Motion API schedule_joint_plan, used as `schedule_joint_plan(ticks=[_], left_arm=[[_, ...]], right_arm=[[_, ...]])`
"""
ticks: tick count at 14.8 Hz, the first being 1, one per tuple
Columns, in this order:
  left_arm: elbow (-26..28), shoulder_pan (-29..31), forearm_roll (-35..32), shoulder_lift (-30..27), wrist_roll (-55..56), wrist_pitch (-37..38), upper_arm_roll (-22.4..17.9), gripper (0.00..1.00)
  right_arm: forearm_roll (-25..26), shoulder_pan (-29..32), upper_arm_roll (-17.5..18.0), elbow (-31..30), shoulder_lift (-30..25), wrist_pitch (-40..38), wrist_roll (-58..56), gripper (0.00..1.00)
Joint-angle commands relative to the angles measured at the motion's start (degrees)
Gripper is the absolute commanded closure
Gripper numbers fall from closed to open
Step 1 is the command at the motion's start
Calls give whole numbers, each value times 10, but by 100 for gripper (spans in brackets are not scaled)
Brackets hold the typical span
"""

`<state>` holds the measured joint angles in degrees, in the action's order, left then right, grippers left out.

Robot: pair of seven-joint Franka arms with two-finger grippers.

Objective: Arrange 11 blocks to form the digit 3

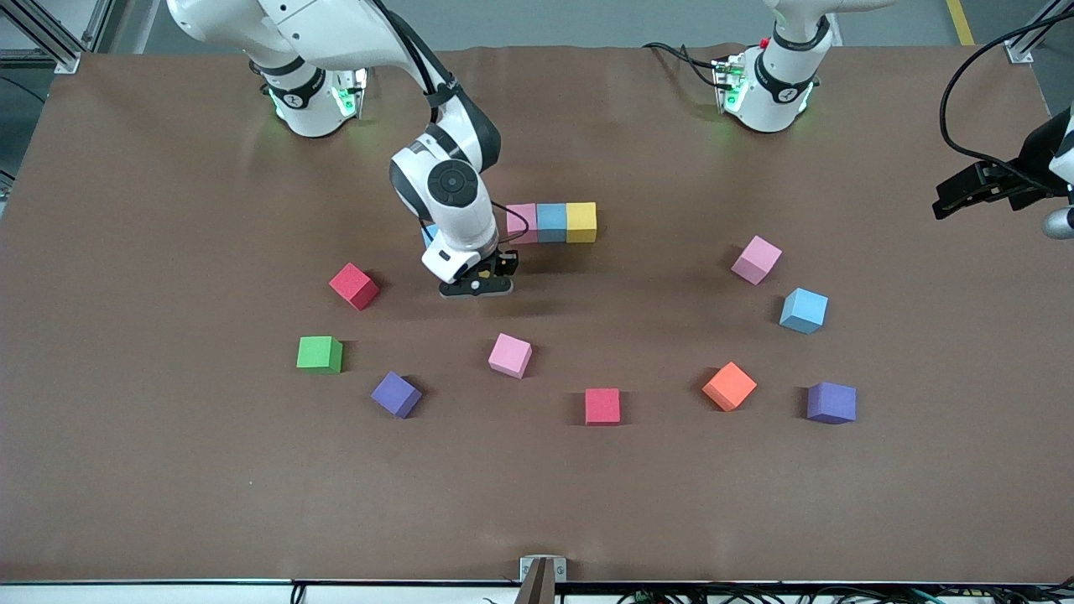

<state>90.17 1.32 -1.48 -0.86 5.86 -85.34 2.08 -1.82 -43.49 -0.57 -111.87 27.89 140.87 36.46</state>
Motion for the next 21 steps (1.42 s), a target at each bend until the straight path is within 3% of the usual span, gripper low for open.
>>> schedule_joint_plan(ticks=[1,9,21], left_arm=[[10,0,13,-12,-6,-4,0,0],[10,4,24,-16,-5,-2,-4,0],[2,3,24,-12,-3,-1,-1,0]], right_arm=[[4,-14,-4,28,22,-5,-19,100],[7,-30,-4,85,54,-59,-28,100],[22,-57,-4,83,59,-53,-24,100]])
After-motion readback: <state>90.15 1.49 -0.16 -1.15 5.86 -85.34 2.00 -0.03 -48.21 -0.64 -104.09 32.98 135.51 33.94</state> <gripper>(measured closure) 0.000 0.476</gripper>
